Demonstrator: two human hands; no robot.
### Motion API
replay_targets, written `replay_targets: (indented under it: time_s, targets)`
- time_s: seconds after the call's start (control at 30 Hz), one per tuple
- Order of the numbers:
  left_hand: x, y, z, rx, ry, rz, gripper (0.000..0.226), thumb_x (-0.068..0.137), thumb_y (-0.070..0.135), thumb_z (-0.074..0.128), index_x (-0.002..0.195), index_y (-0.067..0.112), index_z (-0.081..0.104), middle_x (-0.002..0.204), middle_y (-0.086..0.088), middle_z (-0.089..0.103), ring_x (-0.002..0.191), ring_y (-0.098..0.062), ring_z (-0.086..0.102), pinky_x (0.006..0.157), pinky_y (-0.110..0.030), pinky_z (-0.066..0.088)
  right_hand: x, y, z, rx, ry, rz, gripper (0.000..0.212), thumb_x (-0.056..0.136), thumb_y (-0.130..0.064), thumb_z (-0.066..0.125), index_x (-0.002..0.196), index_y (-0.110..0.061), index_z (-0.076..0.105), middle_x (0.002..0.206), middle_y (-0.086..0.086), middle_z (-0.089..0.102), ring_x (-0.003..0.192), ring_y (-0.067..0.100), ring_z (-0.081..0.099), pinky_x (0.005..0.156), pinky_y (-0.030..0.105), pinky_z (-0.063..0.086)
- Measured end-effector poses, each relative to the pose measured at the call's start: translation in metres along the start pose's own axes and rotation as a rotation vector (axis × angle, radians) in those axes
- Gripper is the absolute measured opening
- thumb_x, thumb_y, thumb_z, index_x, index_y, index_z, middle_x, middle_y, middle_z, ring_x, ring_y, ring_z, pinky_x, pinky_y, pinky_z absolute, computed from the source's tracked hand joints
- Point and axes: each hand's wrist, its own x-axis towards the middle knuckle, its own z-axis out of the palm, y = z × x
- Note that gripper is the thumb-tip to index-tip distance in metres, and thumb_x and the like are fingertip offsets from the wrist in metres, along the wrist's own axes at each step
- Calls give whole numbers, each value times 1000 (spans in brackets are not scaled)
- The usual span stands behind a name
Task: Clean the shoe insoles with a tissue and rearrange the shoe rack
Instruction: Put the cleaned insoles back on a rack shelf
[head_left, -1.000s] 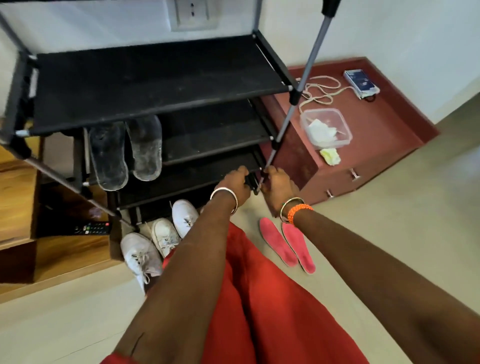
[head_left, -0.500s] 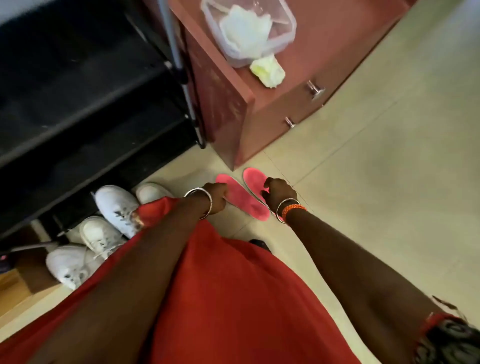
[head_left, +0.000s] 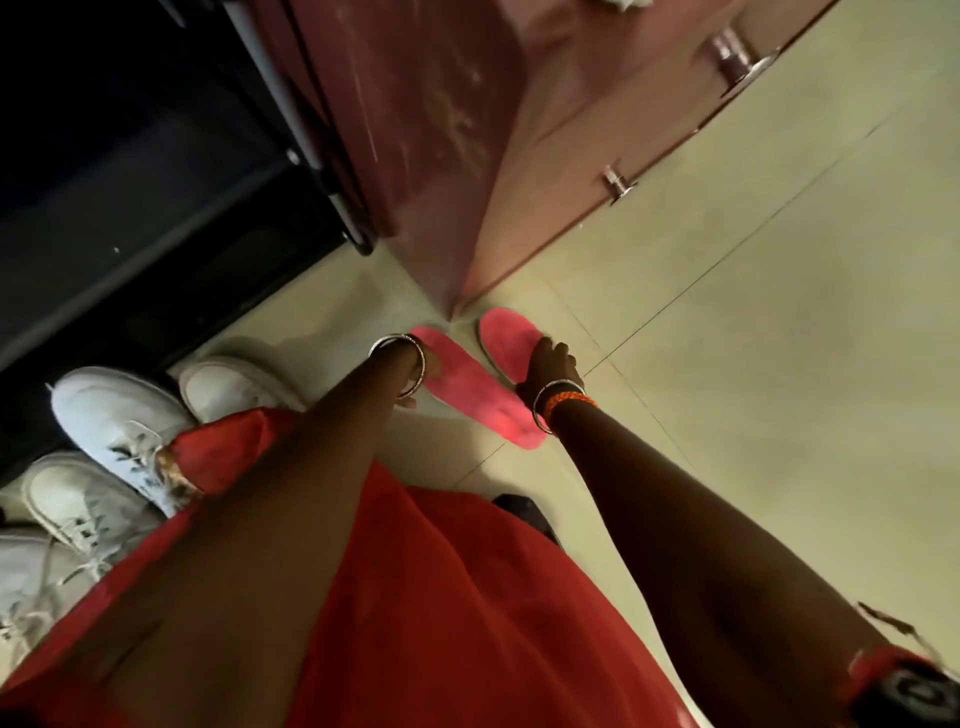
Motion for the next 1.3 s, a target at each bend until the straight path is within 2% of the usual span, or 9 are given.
replay_targets:
  time_s: [0.07, 0.17, 0.43, 0.57, 0.67, 0.83, 1.0, 1.13, 1.3]
  targets:
    - [19, -7, 4, 18, 22, -25, 27, 93, 12, 54, 117, 4, 46, 109, -20, 47, 103, -28, 51, 82, -37, 49, 10, -4, 9, 9, 21, 27, 65, 82, -8, 66, 135, -3, 29, 131, 15, 39, 122, 34, 41, 94, 45, 42]
    - [50, -21, 12, 78, 188, 5, 76, 87, 25, 64, 145, 8, 19, 142, -18, 32, 129, -33, 38, 103, -39, 37, 21, -6, 17, -121, 114, 16, 65, 85, -15, 65, 136, -3, 26, 129, 14, 41, 117, 32, 42, 86, 44, 46]
    - [70, -21, 31, 67, 377, 143, 45, 89, 27, 58, 127, 2, 52, 133, -18, 51, 125, -32, 46, 102, -34, 35, 28, 2, 15, -293, 161, -58, 90, 66, -33, 82, 133, -7, 29, 127, 14, 43, 116, 33, 42, 86, 42, 41]
    - [66, -28, 20, -256, 255, 213, 23, 82, 21, 63, 99, 7, 57, 119, -23, 57, 109, -38, 58, 84, -47, 54, 12, 13, 13, -126, 141, -125, 55, 80, -18, 67, 126, -6, 39, 126, 16, 47, 117, 35, 40, 85, 42, 42]
    - [40, -29, 6, -348, 163, 235, 15, 90, 15, 57, 95, 9, 45, 117, -23, 53, 97, -37, 59, 57, -38, 57, -13, 13, 7, 90, 178, -137, 28, 84, -2, 51, 112, -4, 47, 109, 20, 58, 102, 38, 53, 72, 38, 41]
    - [-19, -36, -32, -354, 201, 334, 18, 90, 21, 57, 101, 11, 48, 115, -22, 55, 102, -38, 61, 77, -52, 55, -63, -6, -27, 422, 158, -104, 20, 84, -7, 57, 103, -4, 52, 97, 22, 65, 89, 37, 59, 69, 36, 42]
    - [-100, -30, -77, -540, 255, 411, 8, 91, 22, 58, 91, 15, 56, 103, -12, 54, 85, -27, 58, 43, -27, 53, -111, -24, -69, 511, 183, -153, 20, 83, -14, 64, 101, -7, 58, 86, 16, 66, 83, 33, 61, 65, 30, 41]
    - [-162, -37, -100, -517, 374, 505, 25, 92, 24, 57, 112, 11, 60, 105, -17, 62, 83, -27, 61, 68, -40, 58, -154, -24, -100, 580, 178, -224, 15, 80, -20, 70, 92, -15, 64, 71, 8, 63, 71, 27, 60, 62, 28, 41]
    - [-230, -56, -114, -694, 430, 567, 9, 91, 25, 59, 86, 17, 57, 85, -9, 58, 69, -21, 56, 62, -39, 55, -208, -44, -140, 633, 144, -356, 11, 80, -20, 69, 91, -19, 66, 76, 8, 68, 67, 22, 57, 63, 28, 44]
